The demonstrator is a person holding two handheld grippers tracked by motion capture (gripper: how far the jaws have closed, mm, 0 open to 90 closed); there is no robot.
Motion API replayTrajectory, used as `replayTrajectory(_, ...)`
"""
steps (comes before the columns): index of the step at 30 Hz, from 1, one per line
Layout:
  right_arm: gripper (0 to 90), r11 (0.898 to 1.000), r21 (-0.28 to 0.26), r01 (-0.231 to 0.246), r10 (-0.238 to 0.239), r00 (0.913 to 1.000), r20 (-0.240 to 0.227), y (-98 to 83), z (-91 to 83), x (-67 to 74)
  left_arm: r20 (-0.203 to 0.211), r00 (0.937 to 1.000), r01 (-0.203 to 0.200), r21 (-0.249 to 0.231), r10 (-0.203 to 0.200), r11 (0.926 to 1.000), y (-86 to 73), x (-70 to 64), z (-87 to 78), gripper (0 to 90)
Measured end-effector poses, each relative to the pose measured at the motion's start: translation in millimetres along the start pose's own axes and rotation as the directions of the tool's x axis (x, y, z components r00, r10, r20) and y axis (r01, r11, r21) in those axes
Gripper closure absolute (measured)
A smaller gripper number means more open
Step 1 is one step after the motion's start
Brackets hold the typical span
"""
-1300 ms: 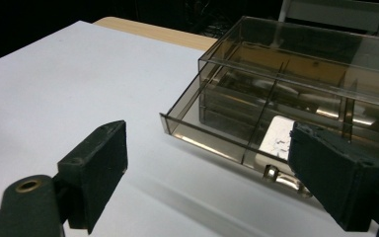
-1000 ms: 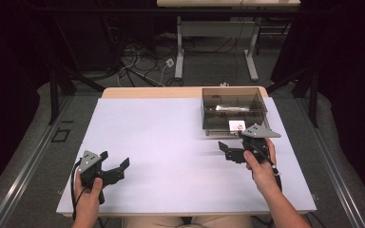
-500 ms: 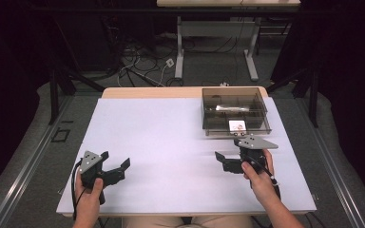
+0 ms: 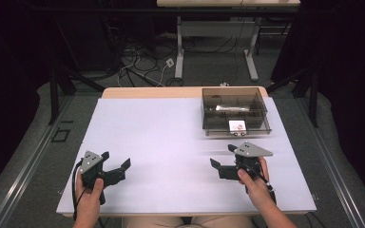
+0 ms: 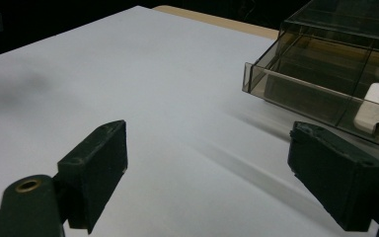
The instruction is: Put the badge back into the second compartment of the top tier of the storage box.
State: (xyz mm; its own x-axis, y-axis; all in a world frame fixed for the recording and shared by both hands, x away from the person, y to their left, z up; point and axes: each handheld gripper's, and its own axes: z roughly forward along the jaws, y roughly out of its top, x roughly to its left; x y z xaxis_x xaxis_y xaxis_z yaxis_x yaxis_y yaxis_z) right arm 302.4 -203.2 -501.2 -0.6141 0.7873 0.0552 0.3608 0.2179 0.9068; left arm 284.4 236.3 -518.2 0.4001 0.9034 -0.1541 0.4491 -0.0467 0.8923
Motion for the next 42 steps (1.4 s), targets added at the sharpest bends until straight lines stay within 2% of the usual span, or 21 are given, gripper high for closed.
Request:
replayTrajectory(4, 15.2, 1.000, 0.008, 0.015, -0.015, 0.9999, -0.009, -4.7, 3.1, 1.6, 0.002, 1.0000, 0.004, 0.001, -0.004, 1.0000, -0.1, -0.7, 0.0, 11.6)
replayTrajectory(5, 15.2, 1.000, 0.019, 0.006, -0.006, 0.9999, -0.011, -5.6, 3.2, 2.5, 0.002, 1.0000, -0.002, -0.001, 0.002, 1.0000, 0.0, -0.6, 0.1, 11.6)
replayTrajectory(9, 15.2, 1.000, 0.009, 0.008, -0.007, 1.0000, -0.004, -11.4, 7.4, 3.6, 0.004, 1.0000, 0.002, -0.003, -0.002, 1.0000, -0.2, -1.2, 0.6, 11.6)
replayTrajectory(14, 15.2, 1.000, 0.023, 0.015, -0.014, 0.9997, -0.022, -18.9, 12.1, 0.5, 0.008, 1.0000, -0.002, 0.006, 0.002, 1.0000, 0.0, -1.4, 0.5, 11.6)
replayTrajectory(21, 15.2, 1.000, 0.027, -0.004, 0.004, 0.9998, -0.019, -26.7, 15.2, -1.8, 0.009, 0.9999, -0.013, 0.005, 0.013, 0.9999, -0.3, -2.4, 1.3, 11.6)
replayTrajectory(29, 15.2, 0.999, 0.054, -0.005, 0.006, 0.9999, -0.014, -31.1, 17.4, -4.0, 0.015, 0.9998, -0.016, 0.006, 0.016, 0.9999, -0.5, -4.2, 2.3, 11.7)
replayTrajectory(39, 15.2, 0.998, 0.060, -0.010, 0.011, 0.9998, -0.017, -33.2, 20.3, -5.7, 0.009, 0.9997, -0.025, 0.010, 0.025, 0.9996, -0.3, -3.5, 3.9, 11.8)
replayTrajectory(40, 15.2, 0.997, 0.075, 0.000, 0.002, 0.9998, -0.022, -33.2, 20.0, -6.6, 0.011, 0.9997, -0.021, 0.011, 0.021, 0.9997, -0.4, -3.7, 4.0, 11.8)
replayTrajectory(42, 15.2, 0.998, 0.061, -0.003, 0.004, 0.9998, -0.021, -34.5, 21.8, -7.1, 0.011, 0.9997, -0.022, 0.015, 0.022, 0.9996, -0.1, -3.6, 4.2, 11.9)
